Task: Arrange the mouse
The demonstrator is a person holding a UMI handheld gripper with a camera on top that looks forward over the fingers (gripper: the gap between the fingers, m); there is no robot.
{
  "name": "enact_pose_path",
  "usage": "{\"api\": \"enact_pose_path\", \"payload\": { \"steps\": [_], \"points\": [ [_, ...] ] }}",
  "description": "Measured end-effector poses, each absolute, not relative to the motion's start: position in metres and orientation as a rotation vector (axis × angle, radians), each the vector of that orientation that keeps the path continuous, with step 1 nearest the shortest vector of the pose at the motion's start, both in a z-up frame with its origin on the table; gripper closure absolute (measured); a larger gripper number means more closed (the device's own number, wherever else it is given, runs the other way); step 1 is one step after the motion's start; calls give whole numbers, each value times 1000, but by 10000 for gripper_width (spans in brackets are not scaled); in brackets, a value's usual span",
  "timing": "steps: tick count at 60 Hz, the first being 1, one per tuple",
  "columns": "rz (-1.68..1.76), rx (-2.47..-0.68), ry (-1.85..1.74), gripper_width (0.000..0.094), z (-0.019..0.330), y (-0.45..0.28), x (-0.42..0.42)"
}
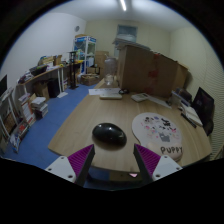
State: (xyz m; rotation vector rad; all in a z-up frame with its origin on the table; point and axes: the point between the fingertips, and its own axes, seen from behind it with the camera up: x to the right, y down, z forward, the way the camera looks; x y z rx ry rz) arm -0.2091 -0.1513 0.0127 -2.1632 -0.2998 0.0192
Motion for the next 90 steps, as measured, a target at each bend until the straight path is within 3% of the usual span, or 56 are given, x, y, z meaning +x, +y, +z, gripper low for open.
{"api": "enact_pose_path", "payload": {
  "steps": [10,35,41,43,55,61,64,68,74,80,84,90],
  "points": [
    [13,-2174,-326,114,-11,-124,-193],
    [152,-2116,-227,130,-11,-42,-218],
    [140,-2100,-200,235,-11,-25,-216],
    [128,-2095,-180,374,-12,-21,-214],
    [116,-2131,-148,452,-13,-21,-213],
    [137,-2160,-174,549,-11,-25,-217],
    [225,-2157,-198,563,4,-33,-229],
    [308,-2083,-211,562,54,-34,-237],
    [201,-1922,-202,564,139,-16,-185],
    [155,-1868,-134,565,177,2,-124],
    [80,-1888,-112,565,160,10,-78],
    [49,-1981,-78,563,98,9,-42]
  ]
}}
